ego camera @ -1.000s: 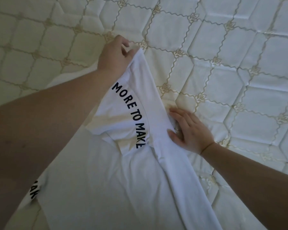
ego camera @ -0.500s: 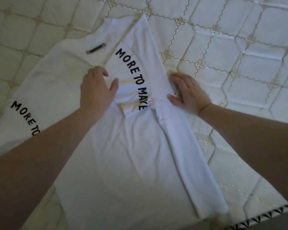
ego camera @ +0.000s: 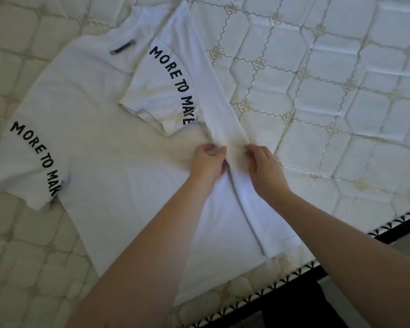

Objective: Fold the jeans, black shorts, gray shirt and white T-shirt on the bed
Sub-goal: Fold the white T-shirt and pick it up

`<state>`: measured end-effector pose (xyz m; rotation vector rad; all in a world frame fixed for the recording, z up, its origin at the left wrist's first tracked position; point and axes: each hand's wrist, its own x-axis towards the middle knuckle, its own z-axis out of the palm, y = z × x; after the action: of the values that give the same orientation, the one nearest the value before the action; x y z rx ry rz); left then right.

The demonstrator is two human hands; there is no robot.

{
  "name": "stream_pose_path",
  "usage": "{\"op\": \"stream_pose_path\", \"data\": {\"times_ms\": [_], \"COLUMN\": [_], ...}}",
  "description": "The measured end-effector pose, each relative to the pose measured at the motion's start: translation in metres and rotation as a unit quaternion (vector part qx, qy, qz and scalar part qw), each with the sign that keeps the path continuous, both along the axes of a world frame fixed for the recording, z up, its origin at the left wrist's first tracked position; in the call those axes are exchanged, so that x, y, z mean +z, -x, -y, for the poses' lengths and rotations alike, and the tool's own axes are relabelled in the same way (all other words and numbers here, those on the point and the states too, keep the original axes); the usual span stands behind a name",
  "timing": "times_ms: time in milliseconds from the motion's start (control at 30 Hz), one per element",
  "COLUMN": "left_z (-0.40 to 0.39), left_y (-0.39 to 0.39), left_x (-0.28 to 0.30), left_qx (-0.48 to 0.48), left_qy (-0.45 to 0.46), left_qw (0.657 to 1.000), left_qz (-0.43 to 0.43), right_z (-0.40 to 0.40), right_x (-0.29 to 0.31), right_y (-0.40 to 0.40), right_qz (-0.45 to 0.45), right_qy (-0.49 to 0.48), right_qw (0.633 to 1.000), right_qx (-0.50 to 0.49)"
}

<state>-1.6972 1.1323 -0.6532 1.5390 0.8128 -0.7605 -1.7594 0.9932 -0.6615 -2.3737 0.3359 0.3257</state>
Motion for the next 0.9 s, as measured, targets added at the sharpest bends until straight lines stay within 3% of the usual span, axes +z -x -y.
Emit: {"op": "stream_pose_path", "data": {"times_ms": [167, 300, 500, 633, 733, 900], "left_z": [0.007, 0.009, 0.013, 0.026, 0.035, 0.039], "left_y": [-0.001, 0.014, 0.073, 0.125, 0.160, 0.211], "left_x": [-0.004, -0.004, -0.010, -0.010, -0.011, -0.011], "left_qx": [-0.059, -0.066, -0.058, -0.069, -0.084, -0.126], "left_qy": [0.013, -0.080, -0.036, 0.006, 0.016, -0.021], "left_qw": [0.998, 0.993, 0.998, 0.997, 0.993, 0.988], "left_qz": [0.010, 0.060, 0.003, -0.040, -0.086, -0.092], "right_z": [0.013, 0.020, 0.038, 0.053, 0.061, 0.071], "right_x": [0.009, 0.008, 0.009, 0.013, 0.013, 0.016], "right_y": [0.037, 0.067, 0.099, 0.116, 0.133, 0.160], "right_qz": [-0.012, -0.040, -0.208, -0.344, -0.356, -0.351], "right_qy": [0.003, 0.054, 0.042, 0.034, 0.026, -0.017], "right_qw": [1.000, 0.998, 0.973, 0.938, 0.934, 0.934], "right_qx": [0.002, -0.002, -0.089, -0.028, 0.002, -0.062]}}
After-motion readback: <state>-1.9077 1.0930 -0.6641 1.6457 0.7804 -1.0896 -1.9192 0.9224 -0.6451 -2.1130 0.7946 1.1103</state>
